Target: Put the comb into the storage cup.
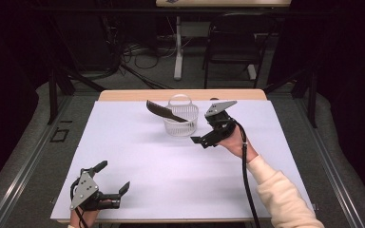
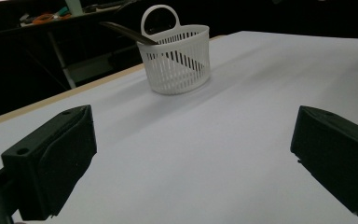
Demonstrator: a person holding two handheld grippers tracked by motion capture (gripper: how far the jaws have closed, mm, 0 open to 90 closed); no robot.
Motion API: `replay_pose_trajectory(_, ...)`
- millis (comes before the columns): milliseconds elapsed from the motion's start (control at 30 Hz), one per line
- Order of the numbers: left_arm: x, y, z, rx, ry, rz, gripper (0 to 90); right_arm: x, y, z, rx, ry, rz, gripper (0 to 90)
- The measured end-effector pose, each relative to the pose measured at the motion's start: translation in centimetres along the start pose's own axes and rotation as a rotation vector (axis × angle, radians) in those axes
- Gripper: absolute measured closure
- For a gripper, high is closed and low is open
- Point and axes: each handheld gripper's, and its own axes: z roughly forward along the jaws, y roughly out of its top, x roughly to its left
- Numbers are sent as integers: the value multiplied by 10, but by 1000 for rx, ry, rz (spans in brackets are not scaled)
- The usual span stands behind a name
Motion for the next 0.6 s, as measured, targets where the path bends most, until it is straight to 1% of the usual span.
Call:
replay_pose_trajectory(400,0,0,0,2,0,3,2,8,-18,-11,4,0,8,0)
replay_pose_trajectory(600,0,0,0,1,2,1,2,10,-27,-18,1,-6,17,0)
